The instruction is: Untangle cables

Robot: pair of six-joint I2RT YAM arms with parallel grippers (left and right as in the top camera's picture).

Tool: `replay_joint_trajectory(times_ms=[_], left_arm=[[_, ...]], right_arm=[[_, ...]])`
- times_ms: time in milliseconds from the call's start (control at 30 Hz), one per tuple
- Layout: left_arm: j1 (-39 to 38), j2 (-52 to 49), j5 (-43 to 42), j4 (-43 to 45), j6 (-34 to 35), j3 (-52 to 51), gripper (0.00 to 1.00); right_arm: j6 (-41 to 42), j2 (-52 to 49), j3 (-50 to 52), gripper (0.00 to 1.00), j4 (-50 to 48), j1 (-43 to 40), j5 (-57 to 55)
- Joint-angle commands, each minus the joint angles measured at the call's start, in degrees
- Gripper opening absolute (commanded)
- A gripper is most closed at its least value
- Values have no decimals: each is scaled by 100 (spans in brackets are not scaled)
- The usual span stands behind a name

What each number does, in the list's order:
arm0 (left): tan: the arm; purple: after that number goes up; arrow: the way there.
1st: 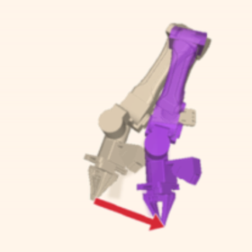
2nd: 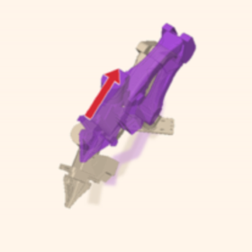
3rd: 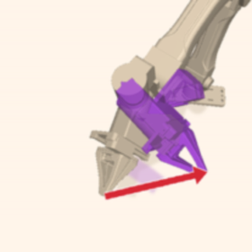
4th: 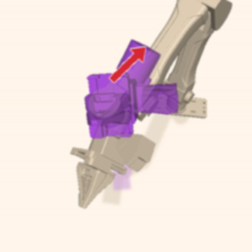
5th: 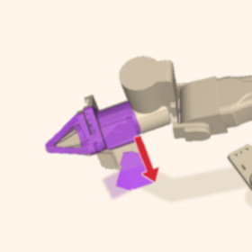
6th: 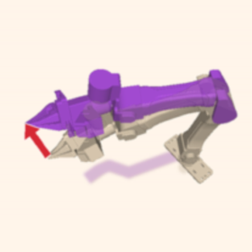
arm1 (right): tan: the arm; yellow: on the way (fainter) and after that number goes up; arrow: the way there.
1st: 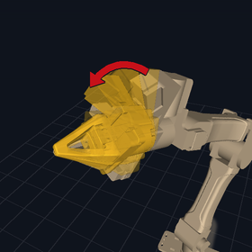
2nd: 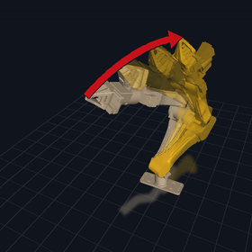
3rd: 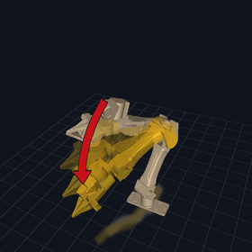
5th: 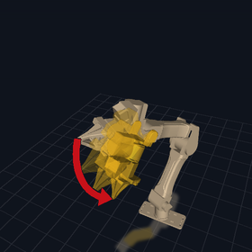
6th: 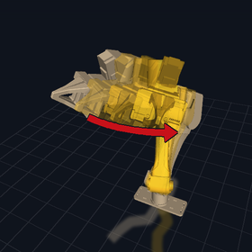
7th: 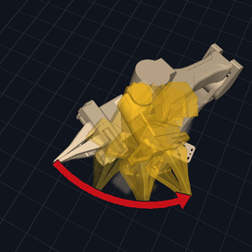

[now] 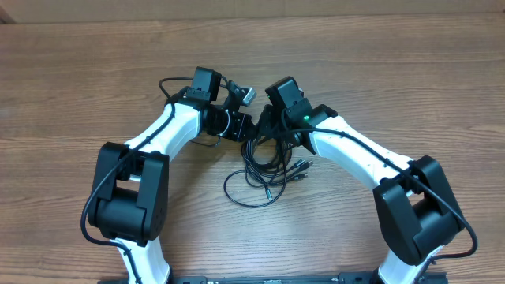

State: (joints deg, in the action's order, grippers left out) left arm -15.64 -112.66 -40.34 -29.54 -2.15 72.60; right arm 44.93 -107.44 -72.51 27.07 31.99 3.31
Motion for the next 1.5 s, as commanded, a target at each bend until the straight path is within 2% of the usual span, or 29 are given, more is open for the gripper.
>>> replay_joint_trajectory(times_ms=[0, 267, 700, 833, 1133, 1233, 1467], left_arm=[[-2, -68, -170, 24, -173, 131, 4], [-2, -68, -168, 24, -173, 129, 4], [-2, -68, -164, 26, -173, 131, 4], [-2, -68, -149, 24, -173, 131, 4], [-2, -68, -151, 24, -175, 131, 4], [-2, -68, -151, 26, -175, 131, 4], [-2, -68, -151, 24, -175, 131, 4]], right_arm=[[-20, -37, 24, 4, -103, 31, -136], [0, -376, 24, 4, -155, 31, 284], [-48, -380, 24, 4, 619, 173, 1204], [-573, -343, 22, 4, 807, 201, 1486], [-546, 37, 13, 4, 929, -955, 1462], [-216, 9, 15, 4, 942, -1292, 1185], [162, -4, 17, 4, 903, -1263, 568]])
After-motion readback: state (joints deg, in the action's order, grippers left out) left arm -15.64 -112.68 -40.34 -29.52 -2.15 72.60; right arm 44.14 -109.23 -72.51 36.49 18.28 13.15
